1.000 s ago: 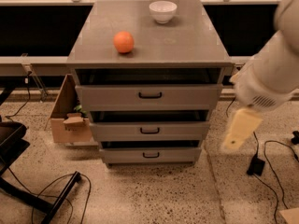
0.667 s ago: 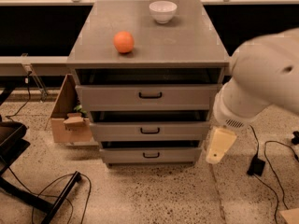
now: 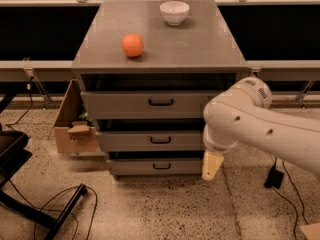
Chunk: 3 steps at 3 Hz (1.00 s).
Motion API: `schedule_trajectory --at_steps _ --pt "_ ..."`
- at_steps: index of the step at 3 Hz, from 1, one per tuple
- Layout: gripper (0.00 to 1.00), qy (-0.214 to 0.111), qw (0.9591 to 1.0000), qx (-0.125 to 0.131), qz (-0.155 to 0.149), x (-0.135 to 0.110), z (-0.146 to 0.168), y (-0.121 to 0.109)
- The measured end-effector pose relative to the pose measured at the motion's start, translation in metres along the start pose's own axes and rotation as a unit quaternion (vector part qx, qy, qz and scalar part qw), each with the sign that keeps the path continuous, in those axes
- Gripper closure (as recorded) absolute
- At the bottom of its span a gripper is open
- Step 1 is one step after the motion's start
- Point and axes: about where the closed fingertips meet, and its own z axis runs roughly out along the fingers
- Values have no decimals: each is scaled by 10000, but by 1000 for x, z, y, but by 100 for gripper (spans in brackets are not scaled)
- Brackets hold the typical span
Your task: Open middle drawer
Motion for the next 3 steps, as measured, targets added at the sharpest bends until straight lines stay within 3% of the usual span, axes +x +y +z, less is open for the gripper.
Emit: schedule_trajectory --at_steps 1,2,3 --pt "0 -184 9992 -289 192 -3 49 3" --pt "0 -184 9992 -289 192 -3 49 3" --pt "0 -326 9985 -366 249 -7 77 -1"
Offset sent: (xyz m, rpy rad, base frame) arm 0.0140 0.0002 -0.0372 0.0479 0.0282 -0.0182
